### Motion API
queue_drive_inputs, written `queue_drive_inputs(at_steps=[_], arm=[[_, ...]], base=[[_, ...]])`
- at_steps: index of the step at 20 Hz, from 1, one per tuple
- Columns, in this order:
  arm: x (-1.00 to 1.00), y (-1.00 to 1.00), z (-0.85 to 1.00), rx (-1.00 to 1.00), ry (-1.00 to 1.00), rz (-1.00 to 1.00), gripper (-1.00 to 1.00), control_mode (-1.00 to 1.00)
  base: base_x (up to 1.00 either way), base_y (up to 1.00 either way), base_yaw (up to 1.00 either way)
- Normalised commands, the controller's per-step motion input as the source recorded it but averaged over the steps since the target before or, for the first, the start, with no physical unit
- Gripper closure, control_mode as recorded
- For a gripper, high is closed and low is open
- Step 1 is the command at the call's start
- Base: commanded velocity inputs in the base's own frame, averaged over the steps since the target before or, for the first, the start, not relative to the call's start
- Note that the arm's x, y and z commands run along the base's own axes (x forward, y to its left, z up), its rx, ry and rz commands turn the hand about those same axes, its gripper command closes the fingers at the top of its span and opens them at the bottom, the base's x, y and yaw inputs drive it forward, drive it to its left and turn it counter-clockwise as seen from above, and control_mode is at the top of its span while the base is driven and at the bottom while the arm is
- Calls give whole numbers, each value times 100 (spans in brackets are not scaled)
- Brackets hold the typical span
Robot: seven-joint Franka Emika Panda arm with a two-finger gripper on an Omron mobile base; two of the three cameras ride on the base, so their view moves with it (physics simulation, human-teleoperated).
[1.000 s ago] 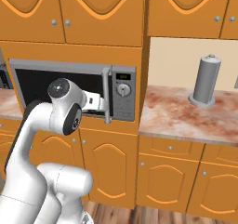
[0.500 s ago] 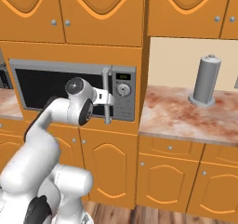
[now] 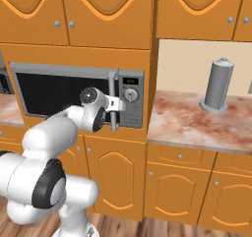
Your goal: The microwave is finished heating the fish and carrot. Take the bowl containing the food and place it on the dining counter.
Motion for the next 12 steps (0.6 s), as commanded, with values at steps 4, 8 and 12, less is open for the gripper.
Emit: queue_drive_inputs(at_steps=[4, 8, 12], arm=[[36, -11, -47, 0, -13, 0, -100, -100], [46, -19, -25, 0, -17, 0, -100, -100], [55, -15, -9, 0, -18, 0, -100, -100]], base=[[0, 0, 0], [0, 0, 0], [0, 0, 0]])
